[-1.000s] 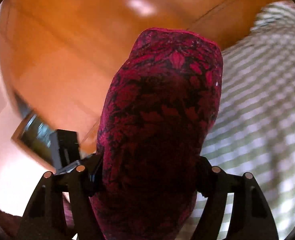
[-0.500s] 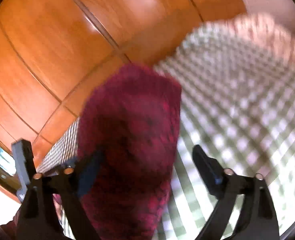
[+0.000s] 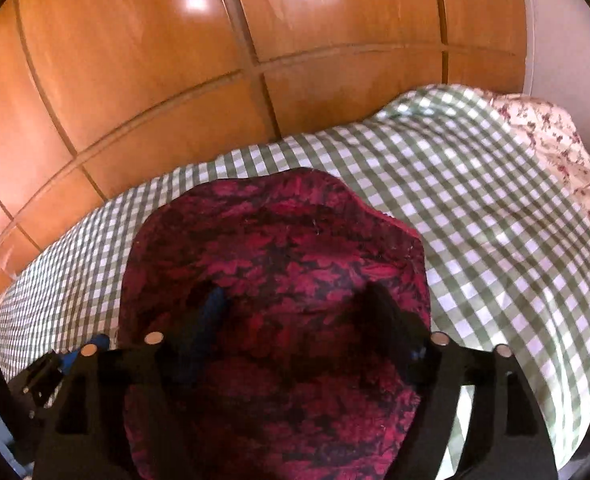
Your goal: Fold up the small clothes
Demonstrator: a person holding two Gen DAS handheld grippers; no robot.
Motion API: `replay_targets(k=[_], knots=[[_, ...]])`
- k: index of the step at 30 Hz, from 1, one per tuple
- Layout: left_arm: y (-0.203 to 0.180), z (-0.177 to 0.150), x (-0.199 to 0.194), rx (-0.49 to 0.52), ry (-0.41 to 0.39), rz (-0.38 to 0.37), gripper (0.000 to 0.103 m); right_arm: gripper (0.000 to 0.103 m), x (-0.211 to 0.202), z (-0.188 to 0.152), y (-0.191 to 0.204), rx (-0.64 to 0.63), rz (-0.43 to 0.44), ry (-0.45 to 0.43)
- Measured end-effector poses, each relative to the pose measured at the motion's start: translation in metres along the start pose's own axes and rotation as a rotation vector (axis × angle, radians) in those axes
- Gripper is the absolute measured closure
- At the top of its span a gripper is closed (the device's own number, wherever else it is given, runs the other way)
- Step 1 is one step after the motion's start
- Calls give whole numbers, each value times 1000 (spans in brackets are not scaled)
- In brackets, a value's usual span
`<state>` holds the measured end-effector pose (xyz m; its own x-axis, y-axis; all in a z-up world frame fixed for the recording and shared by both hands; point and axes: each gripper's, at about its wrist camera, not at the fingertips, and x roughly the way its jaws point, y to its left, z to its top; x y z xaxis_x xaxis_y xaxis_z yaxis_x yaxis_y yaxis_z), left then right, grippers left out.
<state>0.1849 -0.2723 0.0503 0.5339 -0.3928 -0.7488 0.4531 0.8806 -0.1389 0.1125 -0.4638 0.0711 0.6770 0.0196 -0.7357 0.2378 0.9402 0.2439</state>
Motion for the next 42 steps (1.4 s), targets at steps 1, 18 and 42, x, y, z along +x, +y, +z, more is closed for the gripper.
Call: replay_targets(k=[1,18,42], knots=[[0,-1,-4,-3,-8,3,24,17,-4,1,0,5,-7,-12],[1,-17,-57,-23,-132,63,16,11,-66,-59,-5,136,-103,-73],[37,-89,-148,-96,-254,186,4,2,-121,-126,80,29,-333,-189]])
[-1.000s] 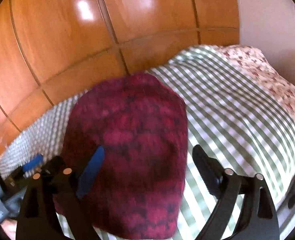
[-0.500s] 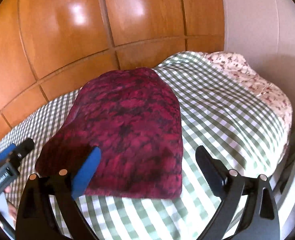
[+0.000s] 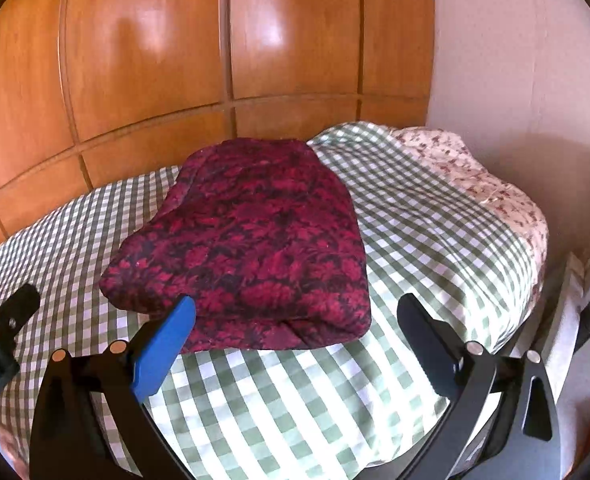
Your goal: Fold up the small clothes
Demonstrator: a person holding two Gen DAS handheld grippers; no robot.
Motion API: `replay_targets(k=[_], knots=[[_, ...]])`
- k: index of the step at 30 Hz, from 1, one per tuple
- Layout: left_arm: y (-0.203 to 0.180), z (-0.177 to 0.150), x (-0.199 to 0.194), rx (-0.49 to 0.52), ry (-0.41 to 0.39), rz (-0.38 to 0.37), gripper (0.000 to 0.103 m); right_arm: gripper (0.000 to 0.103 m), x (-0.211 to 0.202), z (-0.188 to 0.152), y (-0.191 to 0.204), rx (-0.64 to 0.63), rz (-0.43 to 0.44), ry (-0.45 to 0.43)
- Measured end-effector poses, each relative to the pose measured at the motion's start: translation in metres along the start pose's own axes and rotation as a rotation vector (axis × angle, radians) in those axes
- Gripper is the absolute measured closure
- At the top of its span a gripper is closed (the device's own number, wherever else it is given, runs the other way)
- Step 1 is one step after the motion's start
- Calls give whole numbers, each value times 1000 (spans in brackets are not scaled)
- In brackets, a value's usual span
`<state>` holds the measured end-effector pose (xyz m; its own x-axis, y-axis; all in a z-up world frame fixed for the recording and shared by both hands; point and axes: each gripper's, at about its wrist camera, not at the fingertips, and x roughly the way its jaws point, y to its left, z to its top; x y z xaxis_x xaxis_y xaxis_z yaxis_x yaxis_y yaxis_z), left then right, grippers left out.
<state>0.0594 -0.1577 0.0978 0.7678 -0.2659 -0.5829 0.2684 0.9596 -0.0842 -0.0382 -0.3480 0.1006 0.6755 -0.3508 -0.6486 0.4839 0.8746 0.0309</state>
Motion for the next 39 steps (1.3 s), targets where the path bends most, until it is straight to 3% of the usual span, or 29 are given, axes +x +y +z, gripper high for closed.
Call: replay_targets(k=[16,39], knots=[[4,-14,-8,14,13,30,4,2,-15,-7,7,-1,-20,-49],[2,-15,-13,19,0,41,4,2,-10,-13,6,10,-11,-37]])
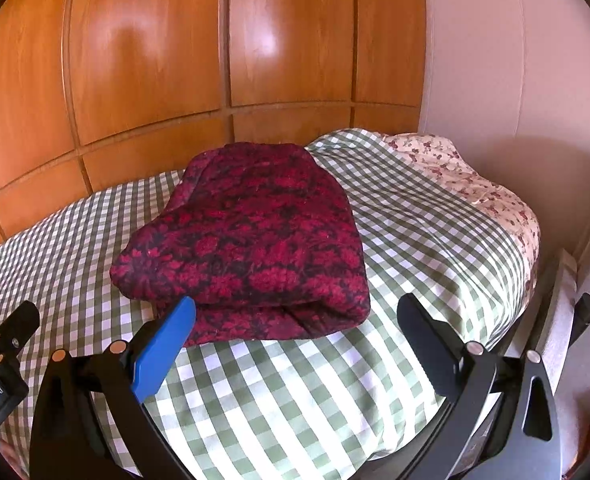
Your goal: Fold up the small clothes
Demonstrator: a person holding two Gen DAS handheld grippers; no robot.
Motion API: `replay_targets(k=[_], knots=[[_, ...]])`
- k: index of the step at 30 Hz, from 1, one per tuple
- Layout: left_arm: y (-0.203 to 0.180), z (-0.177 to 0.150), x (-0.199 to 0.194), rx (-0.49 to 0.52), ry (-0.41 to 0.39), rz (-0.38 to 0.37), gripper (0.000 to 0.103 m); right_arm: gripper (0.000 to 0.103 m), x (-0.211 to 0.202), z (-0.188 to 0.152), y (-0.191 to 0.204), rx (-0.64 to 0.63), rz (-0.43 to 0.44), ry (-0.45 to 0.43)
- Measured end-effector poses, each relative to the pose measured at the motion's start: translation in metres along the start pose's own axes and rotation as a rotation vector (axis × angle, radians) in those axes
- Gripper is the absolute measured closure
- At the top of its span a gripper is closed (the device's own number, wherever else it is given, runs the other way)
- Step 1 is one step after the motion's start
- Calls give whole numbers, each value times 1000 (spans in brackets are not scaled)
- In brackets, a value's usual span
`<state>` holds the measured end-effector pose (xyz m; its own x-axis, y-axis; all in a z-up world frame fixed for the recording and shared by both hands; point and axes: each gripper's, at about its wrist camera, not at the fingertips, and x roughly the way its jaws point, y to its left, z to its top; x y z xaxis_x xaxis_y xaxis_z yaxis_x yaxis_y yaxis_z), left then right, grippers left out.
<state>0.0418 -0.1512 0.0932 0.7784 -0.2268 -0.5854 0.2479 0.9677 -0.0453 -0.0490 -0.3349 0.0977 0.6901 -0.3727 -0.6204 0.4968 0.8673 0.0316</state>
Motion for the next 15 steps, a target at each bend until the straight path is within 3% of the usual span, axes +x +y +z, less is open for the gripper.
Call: replay_targets(k=[15], knots=[[-4,0,-2,19,-3,-8,4,2,-1,3,-3,0,4,-2]])
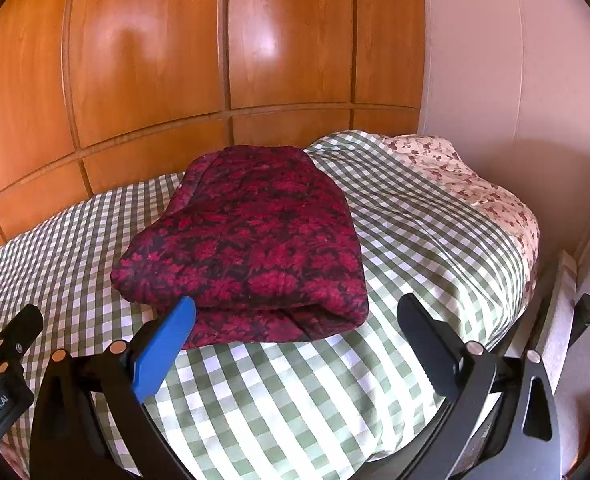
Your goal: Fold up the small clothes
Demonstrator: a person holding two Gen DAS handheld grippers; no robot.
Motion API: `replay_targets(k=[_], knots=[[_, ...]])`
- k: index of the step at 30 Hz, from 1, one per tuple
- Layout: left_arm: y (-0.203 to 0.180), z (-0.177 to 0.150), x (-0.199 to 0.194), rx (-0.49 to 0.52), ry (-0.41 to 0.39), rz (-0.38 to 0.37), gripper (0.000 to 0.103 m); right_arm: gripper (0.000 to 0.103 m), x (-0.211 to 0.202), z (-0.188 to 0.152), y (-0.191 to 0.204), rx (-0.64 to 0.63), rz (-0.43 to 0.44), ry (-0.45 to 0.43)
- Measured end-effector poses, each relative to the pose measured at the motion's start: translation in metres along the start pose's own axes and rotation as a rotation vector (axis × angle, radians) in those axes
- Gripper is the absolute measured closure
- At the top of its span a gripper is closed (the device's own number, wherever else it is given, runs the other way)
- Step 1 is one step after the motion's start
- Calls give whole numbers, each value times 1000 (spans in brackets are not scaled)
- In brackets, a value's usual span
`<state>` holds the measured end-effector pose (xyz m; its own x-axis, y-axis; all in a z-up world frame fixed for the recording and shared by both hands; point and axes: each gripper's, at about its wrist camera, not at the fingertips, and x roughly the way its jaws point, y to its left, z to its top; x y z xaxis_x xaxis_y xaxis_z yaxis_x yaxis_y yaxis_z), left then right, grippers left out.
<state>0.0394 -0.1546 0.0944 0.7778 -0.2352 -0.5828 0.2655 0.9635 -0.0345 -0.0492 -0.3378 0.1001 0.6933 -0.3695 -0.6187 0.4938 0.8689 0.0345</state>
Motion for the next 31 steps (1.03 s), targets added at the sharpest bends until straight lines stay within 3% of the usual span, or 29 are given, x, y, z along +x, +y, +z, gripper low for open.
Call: replay_targets(k=[18,31], knots=[[1,-2,5,3,4,-20,4,2,8,-4,1,-9,-5,12],[6,-10,30,4,82,-11,4,2,18,-8,-1,-20,0,43]])
